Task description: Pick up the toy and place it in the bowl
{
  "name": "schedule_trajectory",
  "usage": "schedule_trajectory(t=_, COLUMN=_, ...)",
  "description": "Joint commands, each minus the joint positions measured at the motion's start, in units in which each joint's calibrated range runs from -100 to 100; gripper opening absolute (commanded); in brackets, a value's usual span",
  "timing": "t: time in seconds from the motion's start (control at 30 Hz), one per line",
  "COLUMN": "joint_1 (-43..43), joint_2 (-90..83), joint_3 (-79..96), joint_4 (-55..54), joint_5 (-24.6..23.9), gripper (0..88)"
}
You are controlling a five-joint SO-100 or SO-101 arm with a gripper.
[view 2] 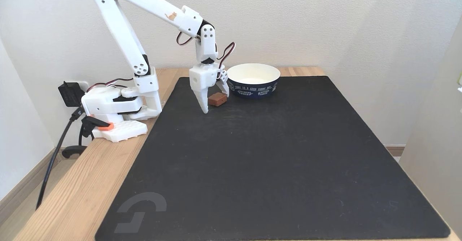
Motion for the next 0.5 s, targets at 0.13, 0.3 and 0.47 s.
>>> schedule_trajectory(t=0.13, joint_1=-0.3, joint_2=0.3, joint_3=0.2, joint_4=-5.0, joint_5=-0.3, gripper=28.8)
schedule_trajectory(t=0.3, joint_1=-0.2, joint_2=0.4, joint_3=0.3, joint_4=-8.0, joint_5=-0.3, gripper=6.5)
schedule_trajectory(t=0.47, joint_1=-0.3, joint_2=0.4, joint_3=0.3, joint_4=-8.1, joint_5=-0.3, gripper=3.9)
